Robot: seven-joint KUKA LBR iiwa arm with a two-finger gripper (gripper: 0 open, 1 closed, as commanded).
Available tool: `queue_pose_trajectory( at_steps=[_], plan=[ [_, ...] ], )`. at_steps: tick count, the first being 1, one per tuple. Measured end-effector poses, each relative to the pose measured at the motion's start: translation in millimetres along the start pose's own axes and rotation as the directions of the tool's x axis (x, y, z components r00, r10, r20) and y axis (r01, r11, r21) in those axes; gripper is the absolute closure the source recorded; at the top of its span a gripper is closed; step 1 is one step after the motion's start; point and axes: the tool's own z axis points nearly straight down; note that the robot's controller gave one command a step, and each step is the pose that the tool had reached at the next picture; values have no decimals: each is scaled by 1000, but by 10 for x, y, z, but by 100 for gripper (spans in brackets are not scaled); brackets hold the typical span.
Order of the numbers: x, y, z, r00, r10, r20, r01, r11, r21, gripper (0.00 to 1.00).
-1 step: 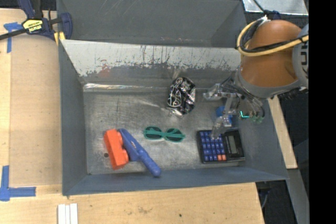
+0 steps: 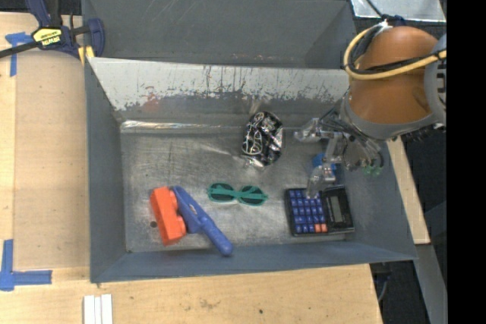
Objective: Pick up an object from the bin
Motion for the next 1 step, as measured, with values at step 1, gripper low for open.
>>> queue_pose_trajectory(
  at_steps=[1],
  plan=[
    [260,-206,757,997,71,4,-71,997,0,0]
  ],
)
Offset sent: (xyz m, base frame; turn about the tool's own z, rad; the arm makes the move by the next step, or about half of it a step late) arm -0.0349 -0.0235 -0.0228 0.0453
